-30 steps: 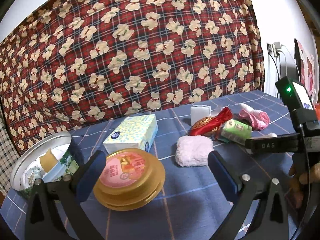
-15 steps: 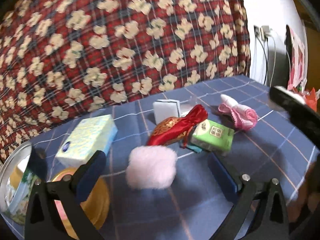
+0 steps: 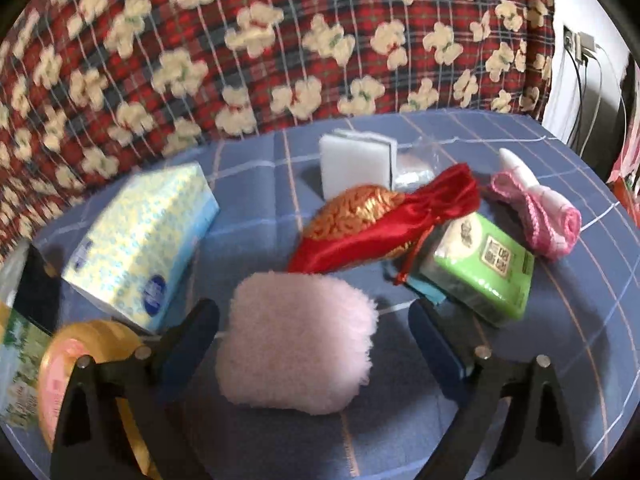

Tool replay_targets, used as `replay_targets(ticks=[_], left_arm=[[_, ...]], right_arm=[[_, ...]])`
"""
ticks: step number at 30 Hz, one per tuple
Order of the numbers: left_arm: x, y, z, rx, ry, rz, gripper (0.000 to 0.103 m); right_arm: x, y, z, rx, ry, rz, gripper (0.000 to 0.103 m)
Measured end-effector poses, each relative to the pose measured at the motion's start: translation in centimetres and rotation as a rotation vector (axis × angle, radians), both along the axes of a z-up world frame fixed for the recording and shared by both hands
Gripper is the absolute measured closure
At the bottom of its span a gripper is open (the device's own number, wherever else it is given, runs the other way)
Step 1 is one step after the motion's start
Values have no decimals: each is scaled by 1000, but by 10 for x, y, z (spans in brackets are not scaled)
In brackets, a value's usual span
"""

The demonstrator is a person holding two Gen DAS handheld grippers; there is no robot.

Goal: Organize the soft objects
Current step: 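Grasp the white rolled towel with the right gripper while the left grasps the pink puff, then carry the white roll and pink puff over the round tin with both grippers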

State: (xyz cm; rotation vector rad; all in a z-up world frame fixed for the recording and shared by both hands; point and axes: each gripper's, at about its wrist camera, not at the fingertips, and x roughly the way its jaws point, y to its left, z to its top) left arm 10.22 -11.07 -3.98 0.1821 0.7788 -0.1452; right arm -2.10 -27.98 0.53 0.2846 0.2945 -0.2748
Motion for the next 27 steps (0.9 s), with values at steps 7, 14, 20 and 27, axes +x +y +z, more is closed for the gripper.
replay_targets(ticks=[7, 14, 20, 27], left_arm=[[11, 1, -14, -54, 117, 2, 33], [6, 12, -13, -146, 99, 13, 60], [-10, 16, -1, -185, 30, -31, 70], [-44, 27, 23, -248, -157, -118, 70]], right_arm=[[2, 0, -1, 7, 10, 1, 22], [3, 0, -3, 3, 8, -13, 22], [-1, 3, 0, -22, -15, -25, 22], [-3, 11, 3, -67, -25, -32, 22]])
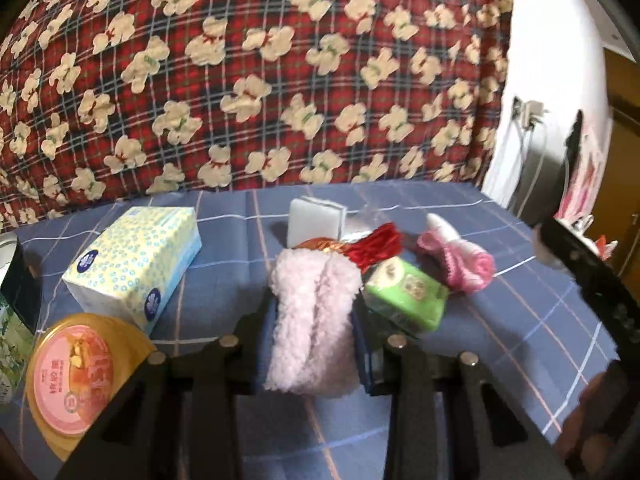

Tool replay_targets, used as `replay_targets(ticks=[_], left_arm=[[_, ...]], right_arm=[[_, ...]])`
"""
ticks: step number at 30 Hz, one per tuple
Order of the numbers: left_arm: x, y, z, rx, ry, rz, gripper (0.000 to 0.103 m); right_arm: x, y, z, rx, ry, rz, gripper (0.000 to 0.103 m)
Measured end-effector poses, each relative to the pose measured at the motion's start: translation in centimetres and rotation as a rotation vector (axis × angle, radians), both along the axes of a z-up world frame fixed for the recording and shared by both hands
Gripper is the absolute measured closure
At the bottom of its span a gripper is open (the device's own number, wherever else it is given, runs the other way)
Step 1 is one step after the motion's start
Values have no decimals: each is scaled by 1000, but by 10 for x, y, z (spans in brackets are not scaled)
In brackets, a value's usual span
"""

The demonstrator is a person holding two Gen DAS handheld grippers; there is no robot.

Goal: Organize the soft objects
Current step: 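Carry the white roll and pink puff over the round tin with both grippers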

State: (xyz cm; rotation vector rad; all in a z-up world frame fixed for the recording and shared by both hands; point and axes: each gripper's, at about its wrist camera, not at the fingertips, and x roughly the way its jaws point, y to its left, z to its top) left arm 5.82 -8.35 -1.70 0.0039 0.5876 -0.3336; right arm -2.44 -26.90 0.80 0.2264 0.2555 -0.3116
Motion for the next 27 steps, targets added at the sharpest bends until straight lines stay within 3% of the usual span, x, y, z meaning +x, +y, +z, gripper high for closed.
replay_targets(ticks=[4, 20, 27], left_arm=[[-8, 5, 3, -31, -28, -30, 70], [-39, 17, 3, -4, -60, -43, 70], [-51, 34, 6, 5, -90, -31, 70]], right_arm=[[0, 1, 0, -9, -1, -6, 22], [-4, 16, 3, -77, -2, -1, 23], [-16, 45, 4, -92, -15, 57, 23]])
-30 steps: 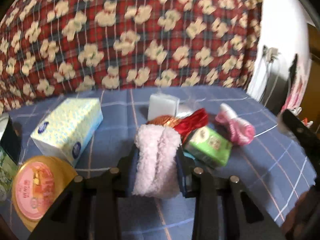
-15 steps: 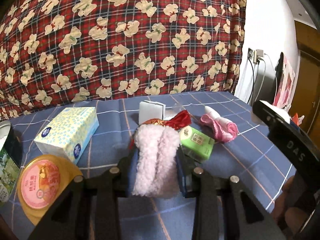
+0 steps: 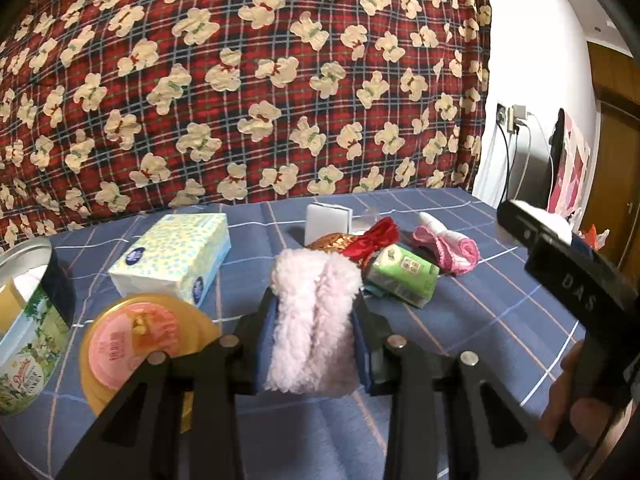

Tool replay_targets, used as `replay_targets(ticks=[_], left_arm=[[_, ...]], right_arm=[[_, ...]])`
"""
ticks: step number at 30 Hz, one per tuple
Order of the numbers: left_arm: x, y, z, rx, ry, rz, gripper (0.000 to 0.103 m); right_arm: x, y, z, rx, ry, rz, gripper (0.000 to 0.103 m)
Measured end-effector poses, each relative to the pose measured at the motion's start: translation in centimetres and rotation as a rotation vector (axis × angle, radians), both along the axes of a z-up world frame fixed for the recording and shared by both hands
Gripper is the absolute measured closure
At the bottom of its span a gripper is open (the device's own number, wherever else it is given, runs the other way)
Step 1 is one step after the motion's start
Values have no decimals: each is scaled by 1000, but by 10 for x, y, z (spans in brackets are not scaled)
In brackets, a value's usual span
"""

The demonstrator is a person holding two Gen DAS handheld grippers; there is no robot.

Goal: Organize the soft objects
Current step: 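Carry the white roll and pink puff over the round tin with both grippers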

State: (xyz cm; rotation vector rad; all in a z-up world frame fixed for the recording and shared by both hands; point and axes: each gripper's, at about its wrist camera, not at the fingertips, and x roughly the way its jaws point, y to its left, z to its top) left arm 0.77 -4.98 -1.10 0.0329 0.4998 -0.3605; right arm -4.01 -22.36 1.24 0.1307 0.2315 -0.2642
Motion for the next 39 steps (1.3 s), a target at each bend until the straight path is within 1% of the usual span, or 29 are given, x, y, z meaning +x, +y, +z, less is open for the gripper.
replay_targets(ticks=[4, 9, 13, 18, 23, 31, 39], left_arm=[[-5, 12, 3, 0, -19, 13, 70], [-12, 29, 9, 6, -48, 41, 70], [-18, 49, 15, -4, -76, 68, 70], [-20, 77, 21, -28, -88, 107, 70], [-21, 102, 22, -29, -99, 153, 70], [-20, 156, 21, -60, -93, 257, 70], [-21, 216, 25, -79, -107, 378, 70]], right_arm=[[-2, 24, 0, -18, 1, 56, 23], [-1, 51, 2, -11, 11, 122, 22], [1, 73, 6, -22, 12, 170, 22], [3, 105, 12, -45, 3, 236, 22], [8, 136, 17, -47, -4, 302, 22], [18, 193, 25, -55, -15, 411, 22], [32, 255, 26, -67, -22, 513, 22]])
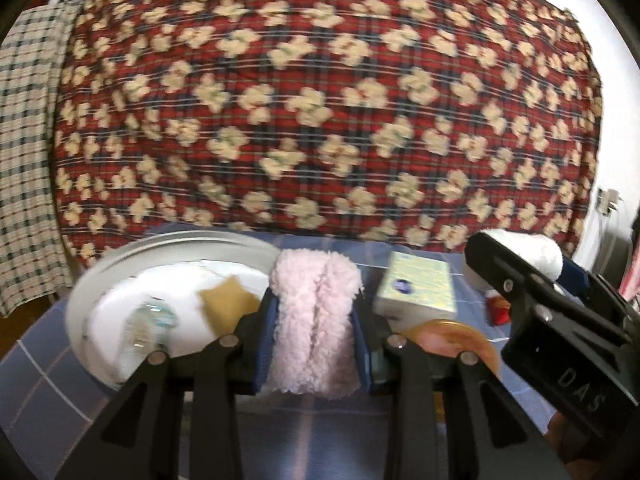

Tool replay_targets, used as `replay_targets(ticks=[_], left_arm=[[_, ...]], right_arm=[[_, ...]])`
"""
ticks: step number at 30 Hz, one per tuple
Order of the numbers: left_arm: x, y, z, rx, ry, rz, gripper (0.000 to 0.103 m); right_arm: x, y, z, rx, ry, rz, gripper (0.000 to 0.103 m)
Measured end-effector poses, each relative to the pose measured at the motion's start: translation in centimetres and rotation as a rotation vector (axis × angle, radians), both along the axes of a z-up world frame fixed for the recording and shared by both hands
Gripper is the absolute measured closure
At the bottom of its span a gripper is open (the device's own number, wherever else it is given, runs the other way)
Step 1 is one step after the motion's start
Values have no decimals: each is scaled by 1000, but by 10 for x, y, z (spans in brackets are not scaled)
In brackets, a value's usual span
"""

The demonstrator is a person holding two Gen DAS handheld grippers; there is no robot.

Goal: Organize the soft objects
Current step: 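Carry the white roll and pink puff over the round tin with both grippers, then open the left gripper to drop the pink puff while the right drops the white roll into the tin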

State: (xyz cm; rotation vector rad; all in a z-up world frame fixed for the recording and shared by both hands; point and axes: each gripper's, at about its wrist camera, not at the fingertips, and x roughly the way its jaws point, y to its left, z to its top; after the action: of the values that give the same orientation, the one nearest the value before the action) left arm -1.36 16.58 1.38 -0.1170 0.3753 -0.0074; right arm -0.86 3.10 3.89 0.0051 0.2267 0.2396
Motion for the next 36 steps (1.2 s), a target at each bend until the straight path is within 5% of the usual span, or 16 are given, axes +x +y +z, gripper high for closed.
replay_targets(ticks=[20, 36], left_arm=[[24, 124, -2, -19, 23, 267, 70], [67, 145, -24, 13, 141, 349, 70]], right_arm=[[72, 113, -6, 37, 79, 116, 22], [150, 152, -27, 10, 328, 215, 22]])
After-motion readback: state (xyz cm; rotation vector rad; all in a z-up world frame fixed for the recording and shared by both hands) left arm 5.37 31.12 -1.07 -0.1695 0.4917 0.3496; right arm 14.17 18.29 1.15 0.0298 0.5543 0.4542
